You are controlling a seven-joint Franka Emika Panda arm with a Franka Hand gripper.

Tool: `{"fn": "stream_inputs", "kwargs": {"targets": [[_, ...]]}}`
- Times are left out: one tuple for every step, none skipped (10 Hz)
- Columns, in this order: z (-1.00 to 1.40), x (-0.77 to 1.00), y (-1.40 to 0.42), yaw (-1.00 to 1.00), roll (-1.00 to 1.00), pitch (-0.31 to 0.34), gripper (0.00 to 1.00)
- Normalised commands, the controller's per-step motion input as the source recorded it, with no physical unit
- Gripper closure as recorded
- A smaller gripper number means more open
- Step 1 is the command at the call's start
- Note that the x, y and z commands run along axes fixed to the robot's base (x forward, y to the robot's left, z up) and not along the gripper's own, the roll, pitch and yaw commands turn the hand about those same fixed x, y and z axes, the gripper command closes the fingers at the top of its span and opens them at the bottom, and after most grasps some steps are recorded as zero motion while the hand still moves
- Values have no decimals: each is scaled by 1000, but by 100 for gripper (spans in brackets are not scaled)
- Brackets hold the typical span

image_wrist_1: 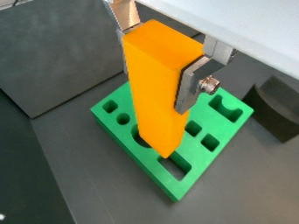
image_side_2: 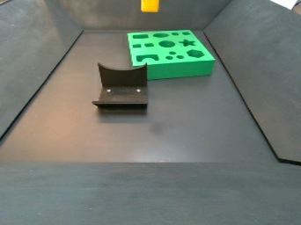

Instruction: Insert the rectangle object.

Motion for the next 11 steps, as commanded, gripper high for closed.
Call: {"fn": "stream_inputs", "kwargs": {"targets": [[-371, 529, 123, -91, -77, 131, 100], [-434, 566, 163, -263, -54, 119, 100], [-417, 323, 166, -186, 0, 27, 100], [-417, 60, 91, -49, -4, 0, 100], [-397, 0, 86, 0, -19, 0, 100], [-266, 0, 46, 0, -14, 0, 100], [-117, 0, 17, 0, -57, -41, 100], [-114, 0, 20, 0, -100, -67, 100], [-309, 0, 0, 9, -20, -59, 100], [-306, 151, 0, 0, 64, 0, 100], [-237, 177, 0, 0, 123, 0, 100]]}}
